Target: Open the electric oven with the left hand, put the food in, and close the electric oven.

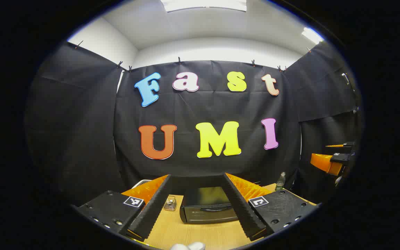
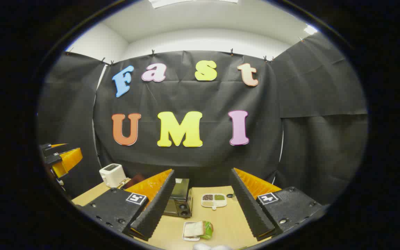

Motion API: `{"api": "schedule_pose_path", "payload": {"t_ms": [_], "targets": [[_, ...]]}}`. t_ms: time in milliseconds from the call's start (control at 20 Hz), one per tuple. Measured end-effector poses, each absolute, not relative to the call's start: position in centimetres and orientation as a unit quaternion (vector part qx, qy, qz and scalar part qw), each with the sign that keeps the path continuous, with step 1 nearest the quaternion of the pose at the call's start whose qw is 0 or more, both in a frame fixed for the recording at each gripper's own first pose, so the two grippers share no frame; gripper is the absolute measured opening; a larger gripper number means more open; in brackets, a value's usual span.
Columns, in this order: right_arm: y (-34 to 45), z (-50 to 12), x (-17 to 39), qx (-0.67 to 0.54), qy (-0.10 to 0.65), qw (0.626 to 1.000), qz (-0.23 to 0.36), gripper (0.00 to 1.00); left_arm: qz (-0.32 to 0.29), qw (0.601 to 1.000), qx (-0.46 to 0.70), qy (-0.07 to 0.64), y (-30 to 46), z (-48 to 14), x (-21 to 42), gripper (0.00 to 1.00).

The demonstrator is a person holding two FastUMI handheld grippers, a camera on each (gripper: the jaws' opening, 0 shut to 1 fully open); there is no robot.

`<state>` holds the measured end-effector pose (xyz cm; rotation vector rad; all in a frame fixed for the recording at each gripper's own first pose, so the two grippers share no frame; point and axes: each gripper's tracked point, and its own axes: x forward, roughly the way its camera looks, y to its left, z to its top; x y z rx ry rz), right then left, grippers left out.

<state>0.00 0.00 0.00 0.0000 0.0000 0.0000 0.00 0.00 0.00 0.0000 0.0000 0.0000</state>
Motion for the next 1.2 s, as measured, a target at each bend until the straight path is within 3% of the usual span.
{"api": "schedule_pose_path", "payload": {"t_ms": [850, 1200], "targets": [[-0.9, 0.6, 1.0, -0.005, 0.000, 1.000, -0.006, 0.97, 0.005, 1.000, 0.009, -0.002, 0.1, 0.5, 1.2, 0.94], [-1.7, 0.5, 1.1, -0.009, -0.001, 1.000, -0.010, 1.00, 0.004, 1.000, 0.011, 0.008, -0.9, -2.3, 2.6, 0.94]]}}
